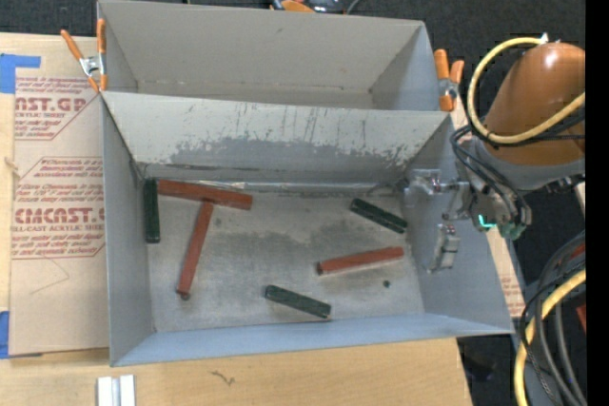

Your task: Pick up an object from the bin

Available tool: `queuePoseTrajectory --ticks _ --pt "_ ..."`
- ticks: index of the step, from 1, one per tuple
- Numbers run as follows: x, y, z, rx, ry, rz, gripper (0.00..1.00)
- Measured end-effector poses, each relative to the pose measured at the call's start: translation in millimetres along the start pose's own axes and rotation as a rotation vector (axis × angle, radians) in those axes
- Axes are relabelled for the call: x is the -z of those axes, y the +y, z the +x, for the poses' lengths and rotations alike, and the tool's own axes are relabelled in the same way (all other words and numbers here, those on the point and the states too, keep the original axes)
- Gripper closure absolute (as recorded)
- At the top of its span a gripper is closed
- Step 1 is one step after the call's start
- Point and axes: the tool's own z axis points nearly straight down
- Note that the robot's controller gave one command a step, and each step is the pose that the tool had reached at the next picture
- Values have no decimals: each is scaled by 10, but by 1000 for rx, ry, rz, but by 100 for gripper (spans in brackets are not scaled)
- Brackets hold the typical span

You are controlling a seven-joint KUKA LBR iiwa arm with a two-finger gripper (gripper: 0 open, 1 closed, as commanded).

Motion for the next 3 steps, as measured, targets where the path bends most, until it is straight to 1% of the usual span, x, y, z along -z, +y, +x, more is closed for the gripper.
queuePoseTrajectory --ticks 1,2,3 --pt "-1254 192 -273 228 -2 -1 0" --pt "-1213 184 -288 227 -7 2 100" --pt "152 -1 -353 282 -17 6 100"
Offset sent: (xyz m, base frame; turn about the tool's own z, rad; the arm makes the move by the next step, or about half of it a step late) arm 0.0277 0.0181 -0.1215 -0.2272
